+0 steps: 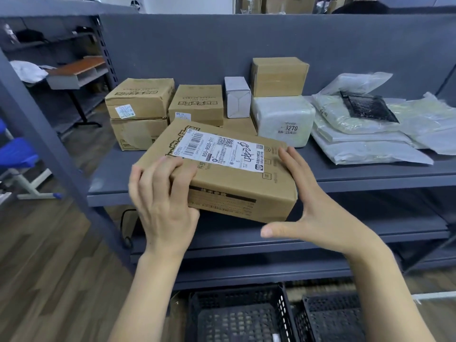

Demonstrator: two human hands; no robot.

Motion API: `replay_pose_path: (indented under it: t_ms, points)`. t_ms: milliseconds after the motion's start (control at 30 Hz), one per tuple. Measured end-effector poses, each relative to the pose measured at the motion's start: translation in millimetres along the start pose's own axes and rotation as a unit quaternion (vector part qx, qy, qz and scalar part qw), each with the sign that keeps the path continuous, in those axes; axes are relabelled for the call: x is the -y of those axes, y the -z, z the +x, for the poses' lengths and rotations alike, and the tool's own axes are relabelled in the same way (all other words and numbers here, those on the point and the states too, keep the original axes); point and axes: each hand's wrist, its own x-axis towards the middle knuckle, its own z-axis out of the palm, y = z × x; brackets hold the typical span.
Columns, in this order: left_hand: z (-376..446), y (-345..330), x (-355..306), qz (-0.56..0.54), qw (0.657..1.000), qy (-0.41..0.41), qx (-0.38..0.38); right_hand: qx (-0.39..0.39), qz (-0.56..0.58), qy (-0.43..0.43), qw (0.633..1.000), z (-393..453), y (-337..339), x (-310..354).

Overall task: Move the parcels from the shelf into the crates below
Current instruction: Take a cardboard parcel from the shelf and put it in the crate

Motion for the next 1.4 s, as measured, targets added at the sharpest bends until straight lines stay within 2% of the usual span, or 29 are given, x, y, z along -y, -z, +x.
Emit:
replay_pose_path:
  t_ms: [167,367,633,800,933,1100,1200,1300,1400]
  points:
    - [-7.5,2.5,-7.4,0.050,0.999,0.010,0.013,-0.107,-0.108,0.036,0.988,2.1,-9.4,-2.1]
    - [-8.0,4.7,-2.8,0.030,0.998,0.032,0.041,-0.125,-0.105,0.079,0.983,-0.2,-16.2,-0.9]
    - [-0.7,12.7,9.8,-0.004,0.984,0.022,0.179,-0.168,-0.097,0.140,0.971,0.2,-32.7,-6.5]
    - [-0.4,14.4,20.2,-0.029,0.980,0.000,0.197,-0.193,-0.110,0.170,0.960,-1.1,-38.8,-9.5]
    - [-4.3,18.8,23.2,0.006,0.983,0.014,0.184,-0.196,-0.062,0.145,0.968,-8.7,-26.6,-17.7]
    - [-4.3,18.8,28.1,-0.060,0.982,0.037,0.173,-0.230,-0.014,0.052,0.972,-6.2,-13.1,-18.3]
    - [-3.2,16.4,28.2,-0.125,0.976,-0.008,0.179,-0.193,-0.016,-0.005,0.981,-2.6,-3.6,-11.4]
    - [-2.9,13.7,22.5,-0.173,0.968,-0.044,0.178,-0.108,-0.030,-0.045,0.993,1.7,5.1,-10.1]
    - [-3.2,13.1,18.5,-0.160,0.972,-0.046,0.166,-0.015,0.025,-0.089,0.996,-1.0,12.1,-7.4]
